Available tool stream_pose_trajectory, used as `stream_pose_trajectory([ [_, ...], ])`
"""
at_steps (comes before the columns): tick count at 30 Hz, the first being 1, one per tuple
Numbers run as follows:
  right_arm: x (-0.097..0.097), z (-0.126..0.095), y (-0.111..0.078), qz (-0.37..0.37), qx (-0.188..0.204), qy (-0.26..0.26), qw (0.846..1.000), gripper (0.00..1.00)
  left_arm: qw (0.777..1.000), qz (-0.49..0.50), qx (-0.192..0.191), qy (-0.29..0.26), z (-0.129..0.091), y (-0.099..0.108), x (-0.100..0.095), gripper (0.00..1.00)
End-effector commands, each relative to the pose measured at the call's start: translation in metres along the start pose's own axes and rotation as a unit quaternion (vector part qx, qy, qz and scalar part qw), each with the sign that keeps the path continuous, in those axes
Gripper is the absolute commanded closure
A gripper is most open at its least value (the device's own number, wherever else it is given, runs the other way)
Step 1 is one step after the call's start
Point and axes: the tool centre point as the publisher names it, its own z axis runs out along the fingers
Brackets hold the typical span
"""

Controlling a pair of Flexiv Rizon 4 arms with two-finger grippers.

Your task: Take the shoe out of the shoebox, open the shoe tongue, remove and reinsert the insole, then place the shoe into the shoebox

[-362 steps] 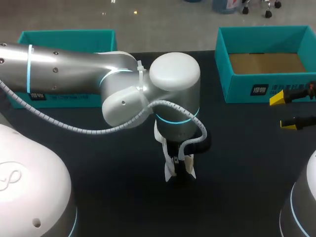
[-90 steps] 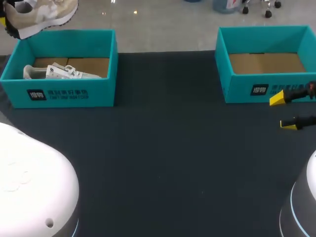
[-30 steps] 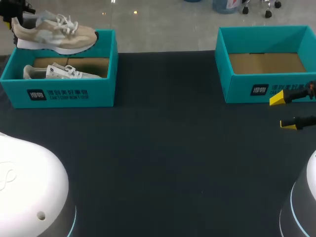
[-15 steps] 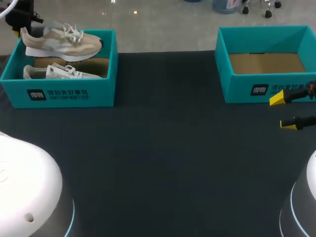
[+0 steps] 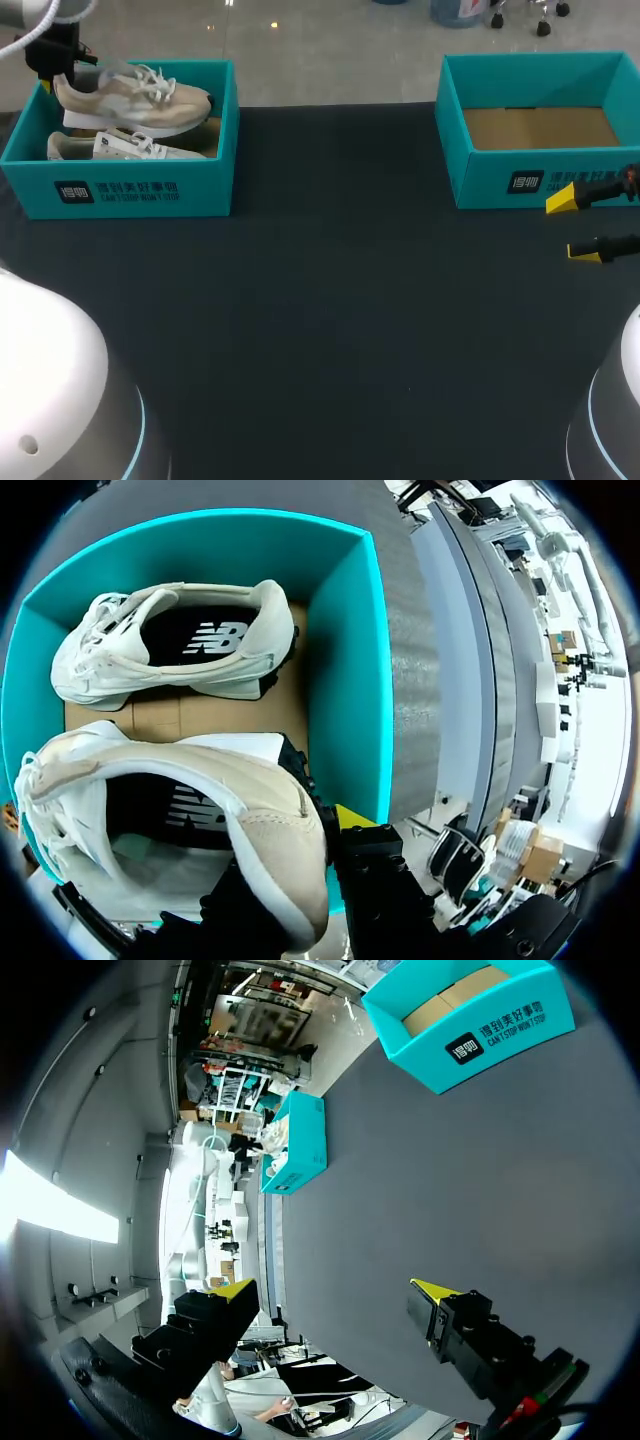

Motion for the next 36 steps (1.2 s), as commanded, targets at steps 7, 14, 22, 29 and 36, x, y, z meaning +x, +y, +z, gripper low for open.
stream_pose_trajectory([
  [7,0.000,0.000,0.000,0.001,0.000,-0.001,1.000,0.00,1.000,-0.008,-0.004,0.005,0.032,0.015,-0.010,1.00],
  [14,0.000,0.000,0.000,0.001,0.000,-0.001,1.000,0.00,1.000,-0.009,0.001,0.006,0.048,0.021,-0.015,1.00],
  [22,0.000,0.000,0.000,0.001,0.000,-0.001,1.000,0.00,1.000,-0.004,0.015,0.003,0.063,0.026,-0.023,1.00],
  [29,0.000,0.000,0.000,0.001,0.000,-0.001,1.000,0.00,1.000,0.004,0.031,0.001,0.070,0.024,-0.026,0.94],
  [36,0.000,0.000,0.000,0.001,0.000,-0.001,1.000,0.00,1.000,0.017,0.025,-0.007,0.056,0.020,-0.025,0.00],
])
